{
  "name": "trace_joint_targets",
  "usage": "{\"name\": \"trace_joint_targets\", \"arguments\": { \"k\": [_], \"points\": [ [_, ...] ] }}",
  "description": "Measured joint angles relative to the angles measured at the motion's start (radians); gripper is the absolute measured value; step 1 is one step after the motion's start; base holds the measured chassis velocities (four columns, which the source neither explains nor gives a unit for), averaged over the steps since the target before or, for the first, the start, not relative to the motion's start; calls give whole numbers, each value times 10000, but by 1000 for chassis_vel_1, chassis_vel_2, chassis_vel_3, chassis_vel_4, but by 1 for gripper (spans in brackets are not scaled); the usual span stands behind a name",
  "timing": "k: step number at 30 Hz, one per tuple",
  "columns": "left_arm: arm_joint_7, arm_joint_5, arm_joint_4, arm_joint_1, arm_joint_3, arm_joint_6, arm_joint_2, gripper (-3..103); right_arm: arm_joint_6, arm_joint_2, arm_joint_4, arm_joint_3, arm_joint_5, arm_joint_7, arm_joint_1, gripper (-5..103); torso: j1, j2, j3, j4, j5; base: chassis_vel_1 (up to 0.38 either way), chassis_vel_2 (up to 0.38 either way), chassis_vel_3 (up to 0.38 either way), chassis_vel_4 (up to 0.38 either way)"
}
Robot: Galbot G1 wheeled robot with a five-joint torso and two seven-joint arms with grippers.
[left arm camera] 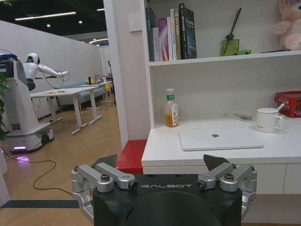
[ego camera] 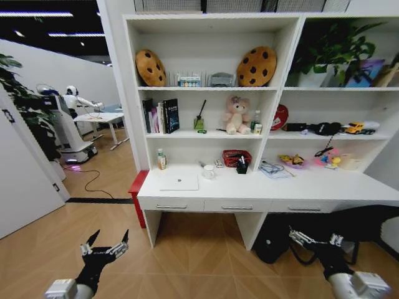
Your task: Organize the objects on the table.
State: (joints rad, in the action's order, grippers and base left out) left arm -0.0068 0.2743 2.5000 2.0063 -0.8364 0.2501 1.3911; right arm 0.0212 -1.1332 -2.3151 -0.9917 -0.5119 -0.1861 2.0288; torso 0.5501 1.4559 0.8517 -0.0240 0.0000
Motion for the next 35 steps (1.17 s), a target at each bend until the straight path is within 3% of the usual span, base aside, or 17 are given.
{"name": "trace_joint_targets", "arguments": {
  "k": [21, 26, 35],
  "points": [
    [0, 1, 0, 0, 0, 0, 0, 100, 0, 0, 0, 0, 0, 0, 0, 100, 15, 41, 19, 0, 0, 0, 0, 0, 0],
    [0, 0, 0, 0, 0, 0, 0, 100, 0, 0, 0, 0, 0, 0, 0, 100, 160, 353, 187, 0, 0, 0, 0, 0, 0],
    [0, 1, 0, 0, 0, 0, 0, 100, 0, 0, 0, 0, 0, 0, 0, 100, 222, 491, 264, 0, 0, 0, 0, 0, 0]
  ]
}}
